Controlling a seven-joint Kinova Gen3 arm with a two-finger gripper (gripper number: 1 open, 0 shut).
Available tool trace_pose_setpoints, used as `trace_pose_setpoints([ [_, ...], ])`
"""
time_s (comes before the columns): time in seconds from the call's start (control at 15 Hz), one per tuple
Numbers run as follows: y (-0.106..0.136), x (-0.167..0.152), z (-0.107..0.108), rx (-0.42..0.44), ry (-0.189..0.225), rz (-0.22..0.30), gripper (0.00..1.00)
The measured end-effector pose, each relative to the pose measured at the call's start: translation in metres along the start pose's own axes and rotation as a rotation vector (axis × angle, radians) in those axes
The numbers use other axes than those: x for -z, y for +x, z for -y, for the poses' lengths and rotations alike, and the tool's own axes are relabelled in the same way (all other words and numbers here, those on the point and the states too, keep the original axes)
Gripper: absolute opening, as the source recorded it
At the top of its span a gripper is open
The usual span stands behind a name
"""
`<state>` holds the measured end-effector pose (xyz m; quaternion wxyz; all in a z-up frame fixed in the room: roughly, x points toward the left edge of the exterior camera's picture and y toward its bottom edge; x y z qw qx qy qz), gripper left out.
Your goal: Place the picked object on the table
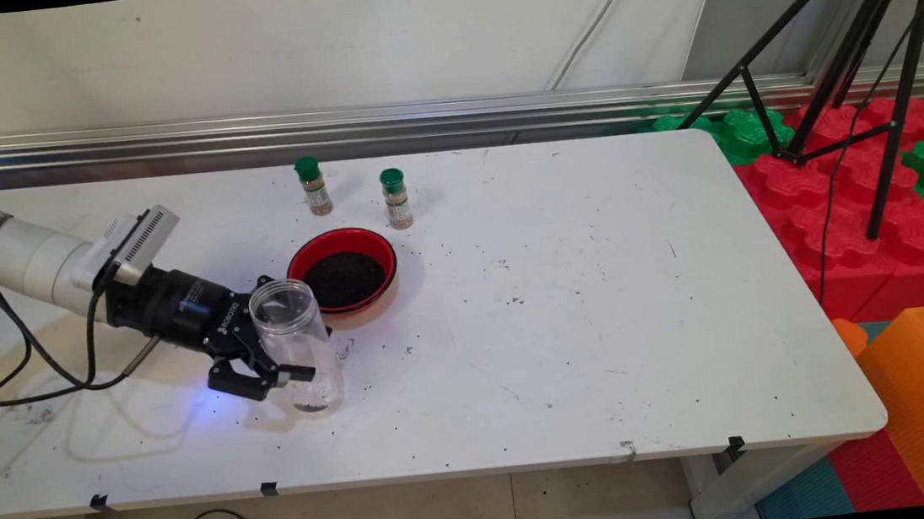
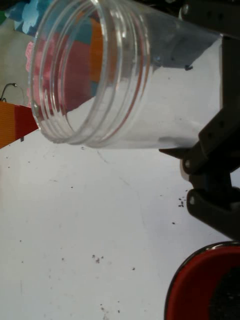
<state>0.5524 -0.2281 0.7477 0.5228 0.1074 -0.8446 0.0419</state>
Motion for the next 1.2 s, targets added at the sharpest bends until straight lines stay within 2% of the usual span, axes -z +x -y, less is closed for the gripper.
trace_pose_setpoints([
  [0.93, -0.017, -0.003, -0.002, -0.002, 0.007, 0.035, 0.00],
  [1.0, -0.018, -0.003, -0.002, -0.002, 0.007, 0.037, 1.00],
  [1.2, -0.020, -0.001, -0.003, -0.001, 0.008, 0.043, 1.00],
])
